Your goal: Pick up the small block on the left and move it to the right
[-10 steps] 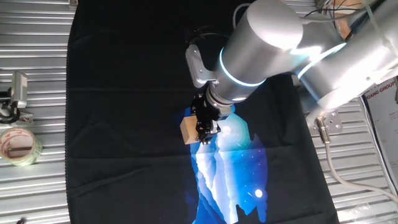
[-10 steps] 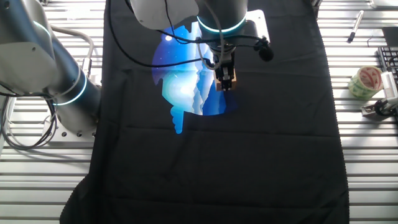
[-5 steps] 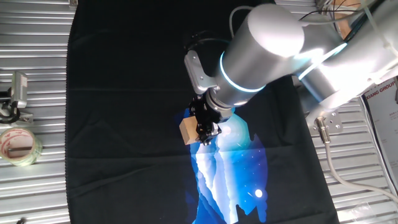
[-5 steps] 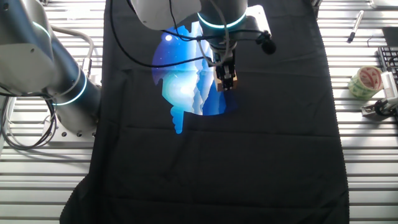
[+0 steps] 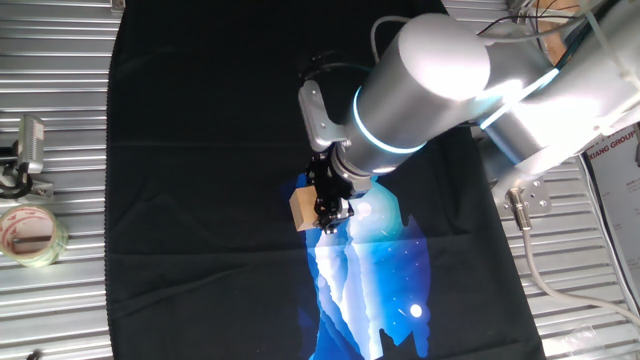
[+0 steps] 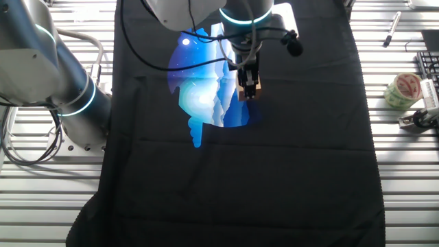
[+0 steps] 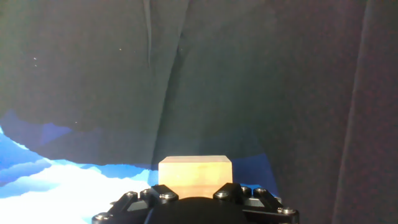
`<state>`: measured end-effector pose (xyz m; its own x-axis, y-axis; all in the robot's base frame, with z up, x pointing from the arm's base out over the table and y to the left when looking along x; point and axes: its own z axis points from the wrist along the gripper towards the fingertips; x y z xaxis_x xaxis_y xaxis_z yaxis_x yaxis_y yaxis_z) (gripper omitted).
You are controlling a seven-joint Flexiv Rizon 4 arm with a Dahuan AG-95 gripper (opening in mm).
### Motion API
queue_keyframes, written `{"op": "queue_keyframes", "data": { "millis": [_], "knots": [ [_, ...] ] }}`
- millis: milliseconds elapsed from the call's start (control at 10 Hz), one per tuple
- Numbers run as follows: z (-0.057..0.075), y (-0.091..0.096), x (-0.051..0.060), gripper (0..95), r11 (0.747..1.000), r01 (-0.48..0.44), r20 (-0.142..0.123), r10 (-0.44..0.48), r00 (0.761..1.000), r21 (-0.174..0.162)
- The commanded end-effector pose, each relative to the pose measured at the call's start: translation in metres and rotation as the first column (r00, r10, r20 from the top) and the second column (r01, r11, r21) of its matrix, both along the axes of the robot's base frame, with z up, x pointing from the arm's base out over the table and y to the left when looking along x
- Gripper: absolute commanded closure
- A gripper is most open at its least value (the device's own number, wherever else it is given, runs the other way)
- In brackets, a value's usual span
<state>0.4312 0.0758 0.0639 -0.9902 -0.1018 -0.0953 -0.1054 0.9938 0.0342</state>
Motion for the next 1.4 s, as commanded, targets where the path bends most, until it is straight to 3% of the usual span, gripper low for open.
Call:
{"op": "queue_keyframes", "data": {
  "millis": [100,600,800,1000,1400],
  "knots": [
    [0.0,0.001,0.0,95.0,1.0,-0.009,-0.005,0.009,1.0,-0.003],
    [-0.002,0.002,-0.003,95.0,0.999,0.035,-0.002,-0.035,0.999,0.001],
    [-0.009,0.005,-0.008,95.0,0.996,0.091,0.018,-0.091,0.996,0.023],
    [-0.012,0.008,-0.01,95.0,0.991,0.126,0.015,-0.127,0.992,0.038],
    [-0.013,0.013,-0.012,95.0,0.991,0.132,0.011,-0.133,0.991,0.021]
  ]
}}
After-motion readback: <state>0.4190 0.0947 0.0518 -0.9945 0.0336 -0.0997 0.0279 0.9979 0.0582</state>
